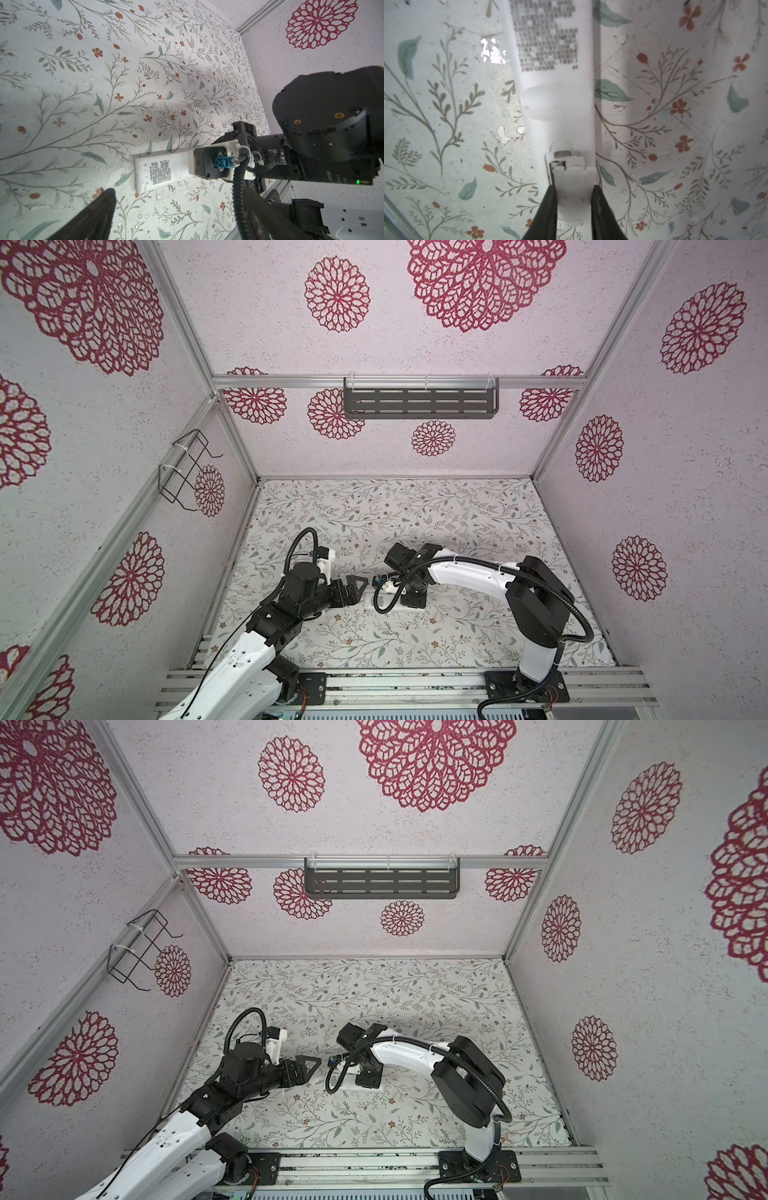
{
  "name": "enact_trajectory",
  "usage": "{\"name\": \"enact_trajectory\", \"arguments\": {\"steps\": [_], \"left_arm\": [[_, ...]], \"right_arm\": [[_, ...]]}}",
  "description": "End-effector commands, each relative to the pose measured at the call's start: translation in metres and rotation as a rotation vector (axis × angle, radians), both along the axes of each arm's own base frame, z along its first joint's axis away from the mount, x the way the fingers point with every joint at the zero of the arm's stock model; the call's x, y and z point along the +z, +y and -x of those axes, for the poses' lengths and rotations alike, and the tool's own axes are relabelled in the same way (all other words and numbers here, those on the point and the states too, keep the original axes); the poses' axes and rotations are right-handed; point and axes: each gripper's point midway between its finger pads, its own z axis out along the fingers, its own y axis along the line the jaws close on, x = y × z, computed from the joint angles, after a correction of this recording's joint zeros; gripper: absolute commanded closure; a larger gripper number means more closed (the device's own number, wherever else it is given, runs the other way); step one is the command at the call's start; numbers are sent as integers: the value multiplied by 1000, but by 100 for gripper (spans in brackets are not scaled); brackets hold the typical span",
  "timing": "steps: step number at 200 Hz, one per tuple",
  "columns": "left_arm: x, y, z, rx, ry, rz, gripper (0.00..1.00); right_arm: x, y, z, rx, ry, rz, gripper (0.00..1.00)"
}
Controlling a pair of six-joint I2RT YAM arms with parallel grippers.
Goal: Load the batteries into the remote control
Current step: 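Slide the cover along the compartment over the batteries with the right gripper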
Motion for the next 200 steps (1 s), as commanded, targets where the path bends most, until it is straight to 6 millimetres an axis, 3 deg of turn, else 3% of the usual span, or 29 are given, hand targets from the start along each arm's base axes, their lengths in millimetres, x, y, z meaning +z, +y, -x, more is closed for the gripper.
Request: {"name": "enact_trajectory", "arguments": {"steps": [1, 55, 155, 200], "left_arm": [[4, 2, -2, 7, -28, 1, 3], [5, 2, -2, 7, -31, 2, 3], [10, 2, -3, 4, -44, 3, 3], [13, 3, -2, 11, -54, 7, 3]], "right_arm": [[3, 2, 3, 25, 2, -4, 77], [-3, -5, 6, 31, 0, 10, 76], [8, -8, 3, 48, -34, 7, 75], [8, -10, 5, 45, -32, 8, 67]]}}
